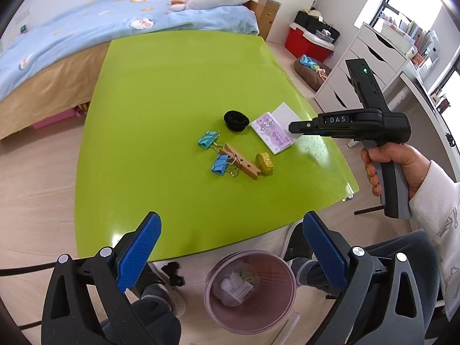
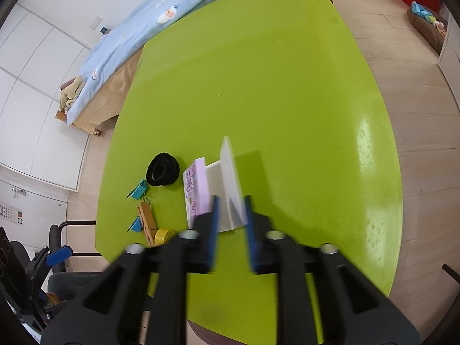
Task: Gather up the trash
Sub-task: 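Reach the right tool to the pink card and grasp it, then grasp the black hair tie with the left tool while the right tool holds the card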
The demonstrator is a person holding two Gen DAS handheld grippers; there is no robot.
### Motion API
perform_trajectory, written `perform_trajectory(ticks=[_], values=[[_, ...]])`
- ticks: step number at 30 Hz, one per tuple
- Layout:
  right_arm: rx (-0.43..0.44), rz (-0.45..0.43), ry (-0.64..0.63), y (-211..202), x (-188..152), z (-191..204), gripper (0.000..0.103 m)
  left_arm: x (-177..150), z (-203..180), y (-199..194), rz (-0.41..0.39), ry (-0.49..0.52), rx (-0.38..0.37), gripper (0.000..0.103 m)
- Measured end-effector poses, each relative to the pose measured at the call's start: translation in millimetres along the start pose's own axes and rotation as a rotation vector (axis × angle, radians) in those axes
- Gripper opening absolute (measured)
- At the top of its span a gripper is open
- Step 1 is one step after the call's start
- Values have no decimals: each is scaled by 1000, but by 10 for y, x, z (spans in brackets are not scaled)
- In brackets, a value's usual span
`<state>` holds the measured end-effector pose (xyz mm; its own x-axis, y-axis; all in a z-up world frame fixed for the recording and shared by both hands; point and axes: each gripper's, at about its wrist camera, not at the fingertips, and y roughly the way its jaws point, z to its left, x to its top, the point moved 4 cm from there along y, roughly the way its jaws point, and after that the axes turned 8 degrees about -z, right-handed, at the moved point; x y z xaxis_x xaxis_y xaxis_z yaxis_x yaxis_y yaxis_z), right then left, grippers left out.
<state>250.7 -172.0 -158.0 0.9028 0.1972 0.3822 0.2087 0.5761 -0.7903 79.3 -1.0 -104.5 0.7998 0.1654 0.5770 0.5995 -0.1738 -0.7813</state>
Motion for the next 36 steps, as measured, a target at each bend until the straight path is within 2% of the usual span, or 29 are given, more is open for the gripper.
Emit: perform_trajectory(ticks=[4, 14, 23, 29, 35, 36], values=[[-5, -21, -22, -77, 5, 58, 1, 92, -43, 50, -5, 22, -1, 95], [-55, -78, -43, -480, -17, 222, 0, 509, -133, 372, 7, 107, 15, 95], [-121, -88, -88, -741, -77, 267, 0, 854, -116, 879, 77, 171, 57, 95], [-171, -87, -124, -868, -154, 277, 0, 924, -141, 1250, 143, 210, 91, 95], [-207, -88, -161, -962, -207, 293, 0, 924, -198, 1468, 170, 254, 109, 94], [-209, -88, -165, -971, -213, 292, 0, 919, -206, 1484, 172, 257, 109, 89]])
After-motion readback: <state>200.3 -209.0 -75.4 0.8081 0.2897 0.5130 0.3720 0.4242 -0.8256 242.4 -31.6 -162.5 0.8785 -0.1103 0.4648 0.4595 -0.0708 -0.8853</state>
